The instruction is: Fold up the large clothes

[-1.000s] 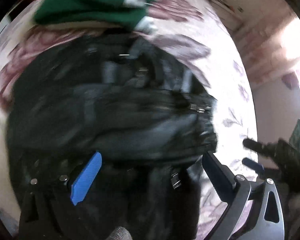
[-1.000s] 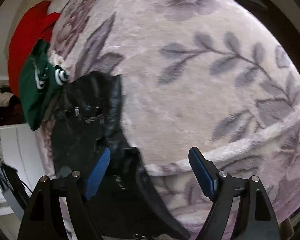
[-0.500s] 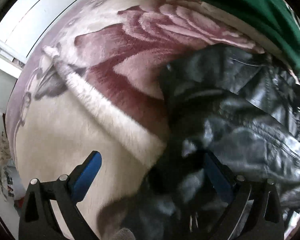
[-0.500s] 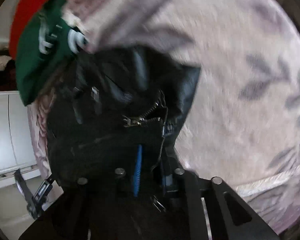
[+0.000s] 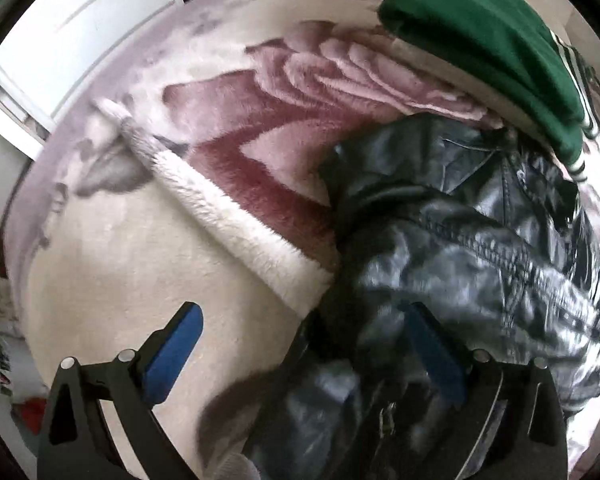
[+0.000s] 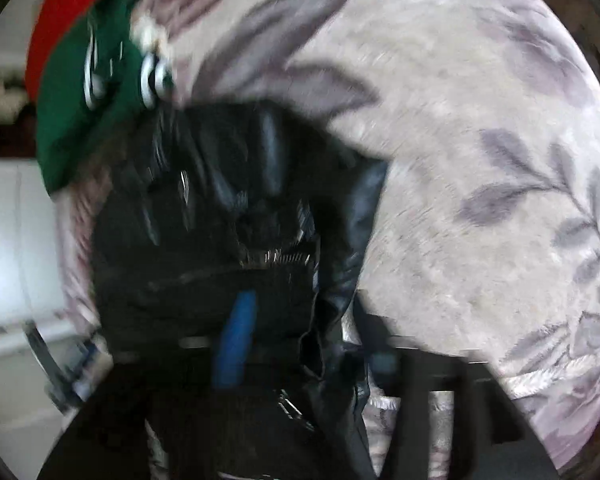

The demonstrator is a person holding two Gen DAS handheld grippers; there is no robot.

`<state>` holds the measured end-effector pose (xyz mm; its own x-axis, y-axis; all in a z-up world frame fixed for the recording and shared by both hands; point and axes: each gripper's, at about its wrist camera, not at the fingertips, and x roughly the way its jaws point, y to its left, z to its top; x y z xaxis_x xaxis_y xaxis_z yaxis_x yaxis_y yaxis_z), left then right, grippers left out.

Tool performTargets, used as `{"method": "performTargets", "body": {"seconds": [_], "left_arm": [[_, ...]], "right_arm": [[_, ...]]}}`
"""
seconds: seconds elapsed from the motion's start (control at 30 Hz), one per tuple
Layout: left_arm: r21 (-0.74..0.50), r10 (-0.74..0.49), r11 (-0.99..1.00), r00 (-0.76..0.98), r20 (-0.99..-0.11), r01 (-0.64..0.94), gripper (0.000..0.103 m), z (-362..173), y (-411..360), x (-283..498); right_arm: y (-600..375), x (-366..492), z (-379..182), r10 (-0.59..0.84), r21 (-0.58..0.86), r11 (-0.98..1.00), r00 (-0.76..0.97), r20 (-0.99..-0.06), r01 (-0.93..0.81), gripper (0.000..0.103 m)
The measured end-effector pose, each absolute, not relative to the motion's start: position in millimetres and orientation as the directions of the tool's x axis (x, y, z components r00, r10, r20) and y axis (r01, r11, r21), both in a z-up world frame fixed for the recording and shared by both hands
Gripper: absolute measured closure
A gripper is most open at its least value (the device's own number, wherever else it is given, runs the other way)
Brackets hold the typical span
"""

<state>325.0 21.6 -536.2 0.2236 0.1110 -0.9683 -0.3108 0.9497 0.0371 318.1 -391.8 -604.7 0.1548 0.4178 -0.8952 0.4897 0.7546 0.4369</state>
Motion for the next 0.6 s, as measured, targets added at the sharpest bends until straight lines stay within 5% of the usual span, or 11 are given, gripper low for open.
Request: {"method": "performTargets", "body": {"seconds": [0.27, 0.3, 0.33, 0.47, 0.6], "left_arm": [[0.088, 0.152, 0.954, 0.210, -0.966, -0.285, 0.000, -559, 3, 313], [0.103, 0.166, 0.956, 0.216, -0.962, -0.274, 0.000, -561, 1, 314], [0.120, 0.179, 0.960, 0.226, -0.957, -0.254, 0.000, -566, -1, 314], [0.050, 0.104, 0.978, 0.267, -0.958, -0.203, 0.000, -588, -4, 307], [-0.124, -0.041, 0.957, 0.300, -0.953, -0.262, 0.000, -606, 19, 304]], "right_arm": [[-434, 357, -703, 0.616, 0.521, 0.519, 0.126, -0.778, 0.678, 0.038], [-428, 362, -702, 0.617, 0.532, 0.531, 0.130, -0.776, 0.660, 0.076], [-419, 370, -696, 0.582, 0.505, 0.592, 0.100, -0.807, 0.628, 0.091], [-428, 375, -680, 0.436, 0.418, 0.670, 0.132, -0.890, 0.614, 0.097], [-434, 374, -678, 0.453, 0.421, 0.670, 0.112, -0.885, 0.611, 0.095]]}}
